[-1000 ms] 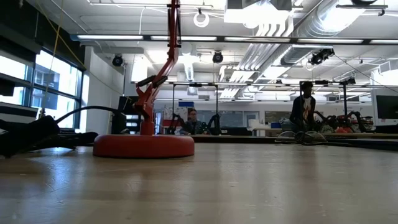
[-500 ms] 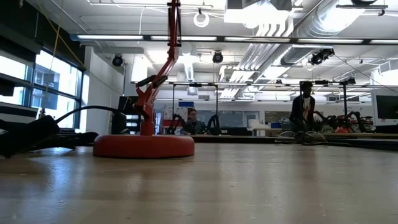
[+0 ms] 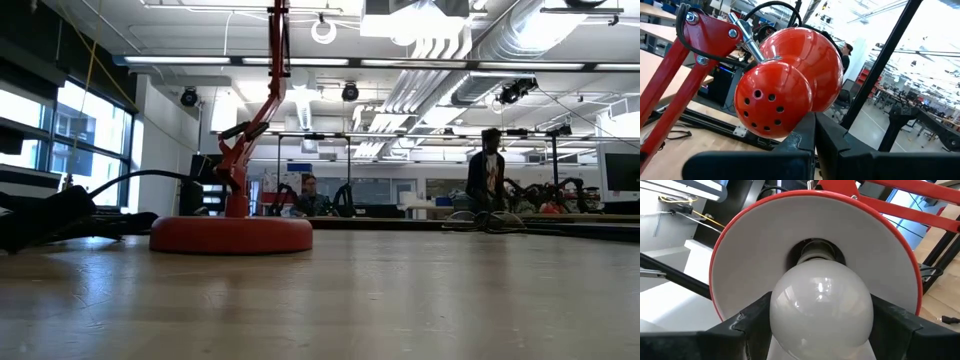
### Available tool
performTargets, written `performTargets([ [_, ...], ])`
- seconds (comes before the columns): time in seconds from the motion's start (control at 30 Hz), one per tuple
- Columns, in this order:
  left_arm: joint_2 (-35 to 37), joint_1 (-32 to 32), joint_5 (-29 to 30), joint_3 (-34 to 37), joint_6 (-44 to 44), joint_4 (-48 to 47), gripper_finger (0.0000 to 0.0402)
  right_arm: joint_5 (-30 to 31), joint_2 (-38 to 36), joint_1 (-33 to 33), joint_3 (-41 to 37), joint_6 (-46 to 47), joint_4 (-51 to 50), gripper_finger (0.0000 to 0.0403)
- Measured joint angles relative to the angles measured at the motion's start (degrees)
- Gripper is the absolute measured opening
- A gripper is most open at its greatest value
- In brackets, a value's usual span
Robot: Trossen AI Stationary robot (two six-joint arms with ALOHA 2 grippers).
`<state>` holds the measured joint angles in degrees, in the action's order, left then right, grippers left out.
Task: Screw lightbulb
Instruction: Insert the lightbulb on the lamp
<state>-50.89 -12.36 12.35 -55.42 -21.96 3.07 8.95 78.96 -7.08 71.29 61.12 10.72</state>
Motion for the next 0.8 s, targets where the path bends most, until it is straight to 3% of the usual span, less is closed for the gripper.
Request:
performTargets([
  [0.53,7.1,1.0,2.0,0.0,-1.9,-8.0,0.0,-0.2,0.0,0.0,-0.1,0.3,0.2,0.025],
  [0.8,4.2,4.2,-2.8,0.0,-1.8,-8.0,0.0,-0.2,0.0,0.0,-0.1,0.4,0.2,0.025],
])
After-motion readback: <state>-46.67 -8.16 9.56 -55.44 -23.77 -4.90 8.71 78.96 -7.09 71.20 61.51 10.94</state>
